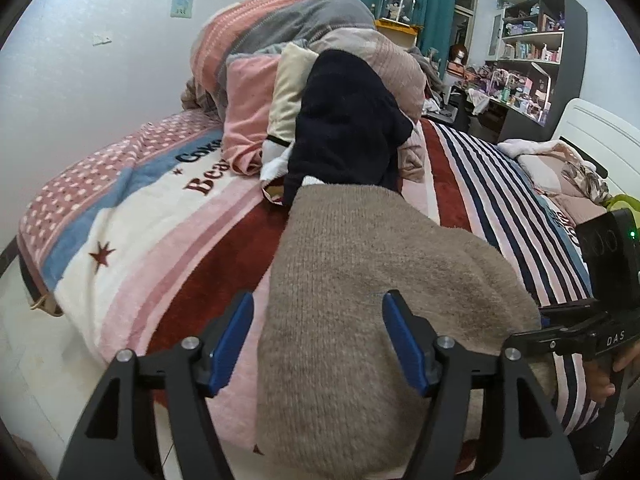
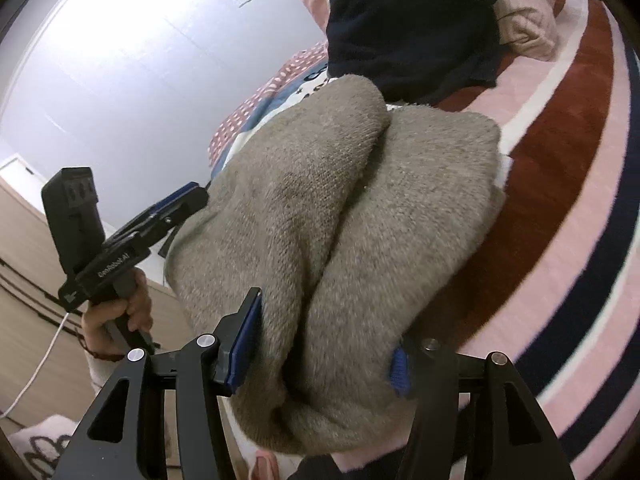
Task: Fold small clothes
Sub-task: 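Carry the sweater bundle with both grippers onto the blanket beside the black cloth, then open both grippers and release the sweater bundle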
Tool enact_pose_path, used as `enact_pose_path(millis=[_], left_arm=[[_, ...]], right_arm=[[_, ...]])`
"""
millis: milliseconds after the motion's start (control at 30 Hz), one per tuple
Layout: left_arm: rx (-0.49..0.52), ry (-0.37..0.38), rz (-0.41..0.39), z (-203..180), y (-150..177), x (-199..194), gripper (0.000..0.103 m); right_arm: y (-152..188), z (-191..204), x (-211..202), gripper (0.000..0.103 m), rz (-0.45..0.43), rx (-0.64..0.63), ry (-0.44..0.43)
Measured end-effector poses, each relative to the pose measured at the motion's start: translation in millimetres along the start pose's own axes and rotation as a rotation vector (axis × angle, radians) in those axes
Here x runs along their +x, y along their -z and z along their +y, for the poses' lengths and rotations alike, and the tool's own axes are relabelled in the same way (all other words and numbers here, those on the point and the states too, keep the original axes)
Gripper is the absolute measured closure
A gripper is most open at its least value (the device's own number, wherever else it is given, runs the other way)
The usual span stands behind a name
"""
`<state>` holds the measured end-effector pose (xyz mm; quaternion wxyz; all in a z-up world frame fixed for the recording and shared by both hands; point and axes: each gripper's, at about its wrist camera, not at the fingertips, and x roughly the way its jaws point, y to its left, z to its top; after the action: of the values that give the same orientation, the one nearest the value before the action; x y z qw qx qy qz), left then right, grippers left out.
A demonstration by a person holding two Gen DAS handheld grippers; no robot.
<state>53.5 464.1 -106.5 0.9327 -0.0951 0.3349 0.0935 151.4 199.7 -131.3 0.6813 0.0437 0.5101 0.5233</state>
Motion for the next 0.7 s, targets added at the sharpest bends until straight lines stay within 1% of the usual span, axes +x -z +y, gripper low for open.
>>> enact_pose_path(millis=[33,100,167,267,367,467,533,633,700], left_arm=[[-0.004,-0.012,-0.004,-1.4,-0.1,-4.6,0.039],[-0.007,-0.041,-0.020,-5.1,0.1,-16.0,0.034],[-0.007,-0.057,-0.036,-11.4,1.3,-28.4,0.033],[-0.006,-0.068,-0.049,-21.8,3.2,-42.7,0.032],[-0.004,-0.077,-0.066,-37.8,6.8,-57.0,0.028],[-0.004,-0.075,-0.080,-53.9,8.7,-67.6,0.027],[0.003,-0.067,-0.096,-71.7,10.8,-77.2,0.024],[0.036,-0.061,-0.118,-99.3,12.4,-88.9,0.022],[0.060,-0.056,-0.142,-122.0,13.2,-97.5,0.019]], right_arm=[[3.1,1.0,-4.8,0.052,-0.004,-0.002,0.004],[10.0,3.2,-15.3,0.052,-0.012,-0.007,0.012],[19.9,4.7,-29.4,0.051,-0.021,-0.016,0.020],[33.6,6.5,-49.6,0.051,-0.038,-0.033,0.043],[47.3,6.4,-69.4,0.050,-0.057,-0.040,0.057],[61.3,5.6,-90.4,0.050,-0.084,-0.046,0.077],[73.7,4.6,-108.0,0.041,-0.112,-0.054,0.097],[86.1,3.2,-128.6,0.041,-0.150,-0.066,0.144],[100.6,0.3,-150.3,0.037,-0.187,-0.070,0.181]])
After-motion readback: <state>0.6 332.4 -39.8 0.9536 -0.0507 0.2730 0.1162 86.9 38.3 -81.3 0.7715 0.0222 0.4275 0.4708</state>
